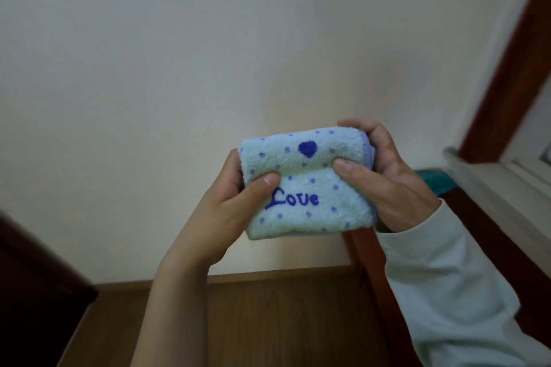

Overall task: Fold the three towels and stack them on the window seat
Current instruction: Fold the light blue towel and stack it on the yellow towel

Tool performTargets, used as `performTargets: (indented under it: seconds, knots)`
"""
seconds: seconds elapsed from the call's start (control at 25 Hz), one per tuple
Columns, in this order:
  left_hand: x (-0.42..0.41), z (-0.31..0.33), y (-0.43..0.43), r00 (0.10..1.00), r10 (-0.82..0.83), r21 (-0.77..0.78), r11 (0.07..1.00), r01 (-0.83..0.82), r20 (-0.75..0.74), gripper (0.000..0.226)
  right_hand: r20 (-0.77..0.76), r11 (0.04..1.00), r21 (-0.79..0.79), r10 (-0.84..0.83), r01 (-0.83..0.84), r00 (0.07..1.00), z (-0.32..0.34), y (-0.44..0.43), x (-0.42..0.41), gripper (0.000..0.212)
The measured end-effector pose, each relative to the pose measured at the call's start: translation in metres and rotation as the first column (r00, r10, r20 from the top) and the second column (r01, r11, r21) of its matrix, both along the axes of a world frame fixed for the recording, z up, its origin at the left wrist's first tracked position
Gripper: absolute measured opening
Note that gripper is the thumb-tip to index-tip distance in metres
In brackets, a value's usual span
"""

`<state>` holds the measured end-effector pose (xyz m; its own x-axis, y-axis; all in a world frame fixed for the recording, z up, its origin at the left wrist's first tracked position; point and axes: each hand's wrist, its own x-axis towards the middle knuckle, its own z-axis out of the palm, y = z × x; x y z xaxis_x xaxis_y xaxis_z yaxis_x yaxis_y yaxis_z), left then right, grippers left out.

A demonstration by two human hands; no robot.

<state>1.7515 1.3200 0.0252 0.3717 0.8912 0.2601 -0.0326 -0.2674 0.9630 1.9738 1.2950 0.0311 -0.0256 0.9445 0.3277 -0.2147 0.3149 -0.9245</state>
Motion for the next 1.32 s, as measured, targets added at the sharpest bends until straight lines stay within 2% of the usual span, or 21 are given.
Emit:
performTargets:
  seconds: [0.2, 0.48, 0.68, 0.8, 0.96, 1.12, 1.32]
  knots:
    - [-0.136, 0.009, -0.047, 0.946, 0.289, 0.006, 0.956, -0.293, 0.145, 0.037, -0.064, 0.974, 0.034, 0.226, -0.225, 0.972, 0.013, 0.004, -0.144, 0.052]
    - [-0.349, 0.014, -0.155, 0.738, 0.61, 0.012, 0.769, -0.64, 0.29, 0.037, -0.056, 0.862, 0.056, 0.507, -0.504, 0.86, 0.01, -0.039, -0.384, 0.062]
    - [-0.467, 0.015, -0.24, 0.608, 0.724, 0.021, 0.638, -0.77, 0.325, 0.036, -0.07, 0.69, 0.043, 0.723, -0.722, 0.687, 0.006, -0.089, -0.528, 0.068]
    - [-0.525, 0.013, -0.291, 0.487, 0.811, 0.003, 0.514, -0.858, 0.324, 0.039, -0.051, 0.588, 0.046, 0.809, -0.807, 0.586, 0.004, -0.119, -0.606, 0.068]
    - [-0.59, 0.008, -0.351, 0.31, 0.899, -0.015, 0.33, -0.944, 0.308, 0.044, -0.043, 0.446, 0.069, 0.895, -0.892, 0.444, 0.001, -0.154, -0.701, 0.067]
    - [-0.65, 0.003, -0.401, 0.175, 0.945, -0.039, 0.193, -0.98, 0.277, 0.044, -0.035, 0.297, 0.074, 0.955, -0.952, 0.295, -0.009, -0.183, -0.791, 0.067]
    - [-0.741, -0.005, -0.44, -0.003, 0.975, -0.147, 0.031, -0.989, 0.221, 0.046, -0.034, 0.127, 0.08, 0.992, -0.989, 0.124, -0.012, -0.209, -0.923, 0.067]
